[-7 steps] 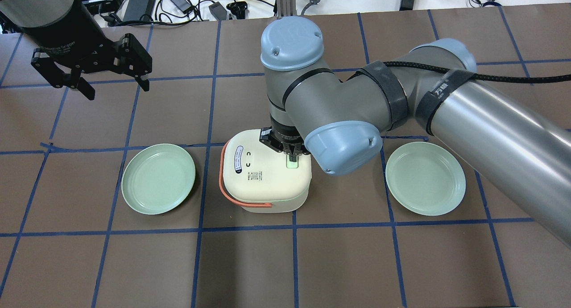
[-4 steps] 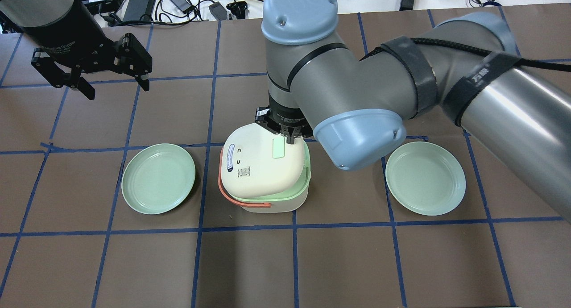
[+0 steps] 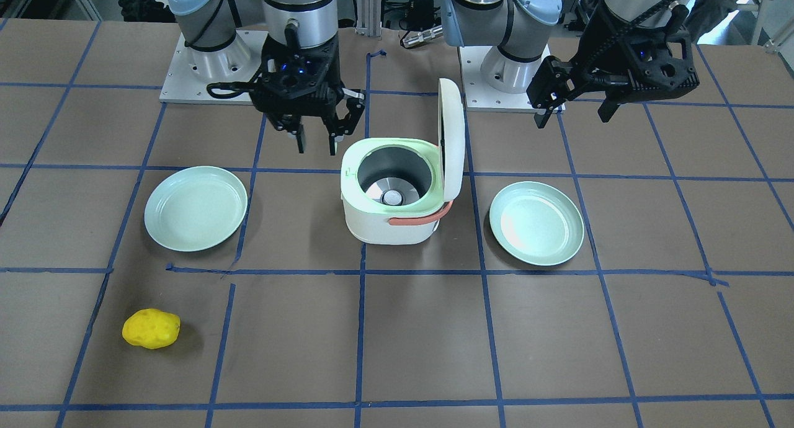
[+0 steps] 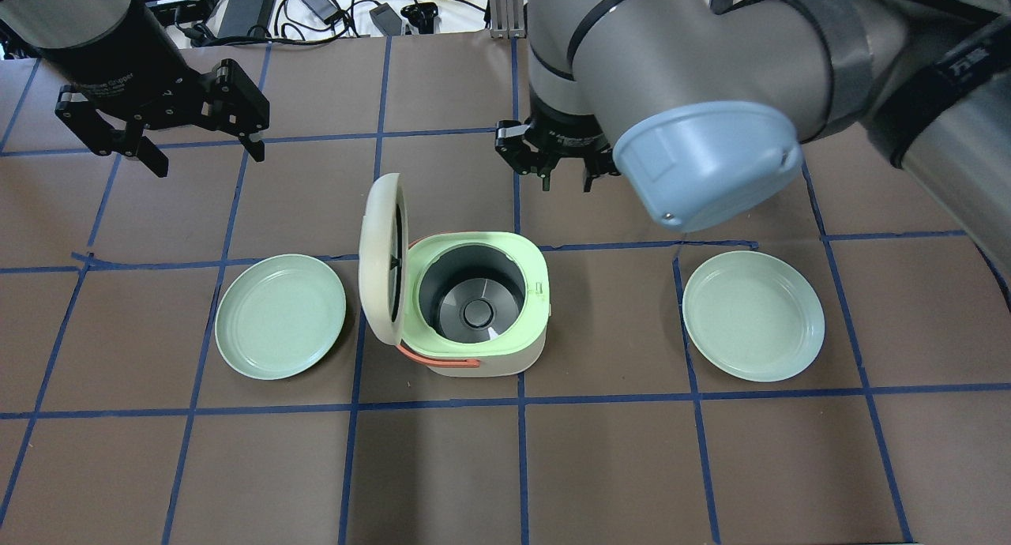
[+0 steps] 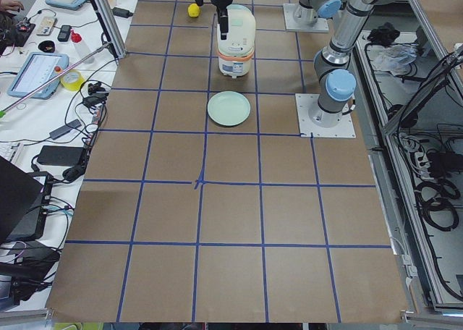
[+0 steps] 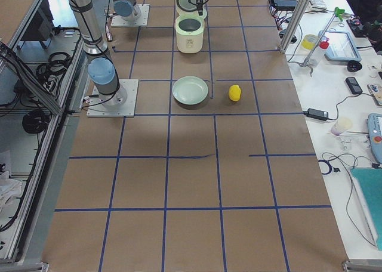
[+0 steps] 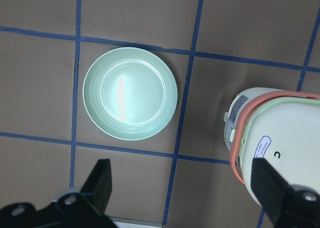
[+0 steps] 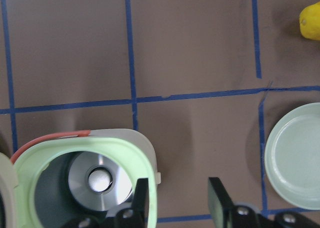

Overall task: Press rice cooker button
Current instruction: 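Lift the right gripper away as the cooker lid pops open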

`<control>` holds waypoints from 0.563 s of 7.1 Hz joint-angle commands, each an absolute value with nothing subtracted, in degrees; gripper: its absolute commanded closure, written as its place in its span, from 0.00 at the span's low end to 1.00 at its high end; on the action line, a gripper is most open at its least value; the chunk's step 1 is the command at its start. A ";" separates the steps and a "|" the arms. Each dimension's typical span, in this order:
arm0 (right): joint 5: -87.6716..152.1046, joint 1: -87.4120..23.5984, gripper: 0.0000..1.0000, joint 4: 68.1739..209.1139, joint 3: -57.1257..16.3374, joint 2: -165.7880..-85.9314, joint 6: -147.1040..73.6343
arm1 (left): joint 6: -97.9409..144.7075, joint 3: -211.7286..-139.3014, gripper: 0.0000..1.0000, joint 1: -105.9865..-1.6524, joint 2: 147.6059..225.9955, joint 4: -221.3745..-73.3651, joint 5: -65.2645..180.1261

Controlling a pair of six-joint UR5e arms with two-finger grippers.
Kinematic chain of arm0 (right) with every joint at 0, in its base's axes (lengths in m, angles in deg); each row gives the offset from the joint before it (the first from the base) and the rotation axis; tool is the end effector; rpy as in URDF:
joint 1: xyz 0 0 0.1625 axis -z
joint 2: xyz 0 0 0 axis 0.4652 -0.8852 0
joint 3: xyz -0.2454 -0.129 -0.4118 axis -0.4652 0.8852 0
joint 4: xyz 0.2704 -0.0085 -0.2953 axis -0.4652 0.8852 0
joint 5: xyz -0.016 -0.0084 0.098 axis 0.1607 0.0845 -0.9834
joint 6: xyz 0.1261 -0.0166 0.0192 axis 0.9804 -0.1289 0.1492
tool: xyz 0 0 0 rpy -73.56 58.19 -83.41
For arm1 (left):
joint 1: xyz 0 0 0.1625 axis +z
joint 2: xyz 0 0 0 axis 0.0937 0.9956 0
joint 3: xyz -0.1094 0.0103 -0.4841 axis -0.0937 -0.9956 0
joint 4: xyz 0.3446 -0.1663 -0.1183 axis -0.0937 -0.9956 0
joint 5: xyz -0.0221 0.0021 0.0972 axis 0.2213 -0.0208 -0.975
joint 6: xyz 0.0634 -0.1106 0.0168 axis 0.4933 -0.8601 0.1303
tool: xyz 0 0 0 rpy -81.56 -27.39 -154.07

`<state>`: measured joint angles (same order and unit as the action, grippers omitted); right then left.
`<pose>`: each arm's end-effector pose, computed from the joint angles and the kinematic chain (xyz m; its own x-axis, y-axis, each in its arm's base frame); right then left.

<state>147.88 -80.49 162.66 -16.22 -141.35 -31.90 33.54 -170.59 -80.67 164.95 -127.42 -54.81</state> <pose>0.2876 -0.4664 0.5200 -0.9984 0.0572 -0.0039 0.0572 0.9891 -0.1355 -0.1000 -0.4634 0.5706 -0.9889 -0.1482 -0.0125 -0.1482 0.9890 0.0011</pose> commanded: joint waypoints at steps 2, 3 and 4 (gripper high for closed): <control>148.05 -69.42 0.00 162.09 -15.73 -141.92 -45.46 | 33.54 -170.59 0.00 -80.67 164.92 -127.42 -54.81; 148.23 -67.05 0.00 162.09 -15.73 -142.70 -48.63 | 33.54 -170.59 0.00 -80.67 164.92 -127.42 -54.81; 147.88 -64.85 0.00 162.01 -15.64 -143.50 -50.75 | 33.54 -170.59 0.00 -80.67 164.92 -127.42 -54.81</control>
